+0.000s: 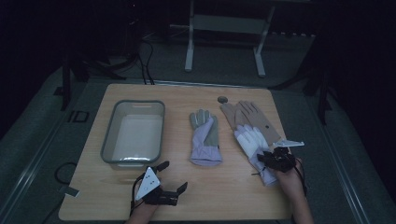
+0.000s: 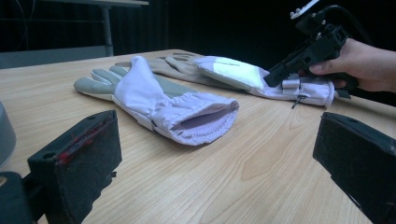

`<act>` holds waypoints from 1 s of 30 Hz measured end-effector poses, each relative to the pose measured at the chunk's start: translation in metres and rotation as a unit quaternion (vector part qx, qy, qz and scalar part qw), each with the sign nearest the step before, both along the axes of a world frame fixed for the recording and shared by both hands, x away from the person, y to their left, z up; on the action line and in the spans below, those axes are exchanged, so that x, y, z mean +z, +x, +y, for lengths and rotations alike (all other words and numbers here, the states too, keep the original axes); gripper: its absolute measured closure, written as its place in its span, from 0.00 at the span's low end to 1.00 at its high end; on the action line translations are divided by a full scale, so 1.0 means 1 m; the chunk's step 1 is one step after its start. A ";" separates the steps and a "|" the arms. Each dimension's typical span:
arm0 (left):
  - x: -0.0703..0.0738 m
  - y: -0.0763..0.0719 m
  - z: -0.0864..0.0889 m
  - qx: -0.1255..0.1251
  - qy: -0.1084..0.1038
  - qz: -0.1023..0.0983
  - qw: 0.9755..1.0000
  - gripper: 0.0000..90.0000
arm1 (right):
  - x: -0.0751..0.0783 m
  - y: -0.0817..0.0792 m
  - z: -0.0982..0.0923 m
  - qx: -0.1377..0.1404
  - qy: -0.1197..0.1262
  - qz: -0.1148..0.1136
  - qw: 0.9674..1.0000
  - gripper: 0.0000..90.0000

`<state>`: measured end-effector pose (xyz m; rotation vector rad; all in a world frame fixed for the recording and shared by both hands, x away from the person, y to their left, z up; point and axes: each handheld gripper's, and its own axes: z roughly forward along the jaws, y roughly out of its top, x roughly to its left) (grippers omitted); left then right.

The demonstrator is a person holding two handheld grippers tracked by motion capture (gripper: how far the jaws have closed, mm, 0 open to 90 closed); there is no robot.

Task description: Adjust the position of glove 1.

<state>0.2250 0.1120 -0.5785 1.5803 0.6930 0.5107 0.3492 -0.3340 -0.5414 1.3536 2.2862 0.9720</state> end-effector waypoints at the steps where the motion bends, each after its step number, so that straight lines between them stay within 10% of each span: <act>1: 0.000 0.000 0.000 0.000 0.000 0.000 1.000 0.01 | 0.001 0.000 0.001 -0.001 0.002 0.005 1.000 0.72; 30: 0.000 -0.001 0.000 0.007 -0.004 -0.003 1.000 0.01 | 0.085 -0.018 0.038 -0.071 0.021 -0.042 0.996 0.87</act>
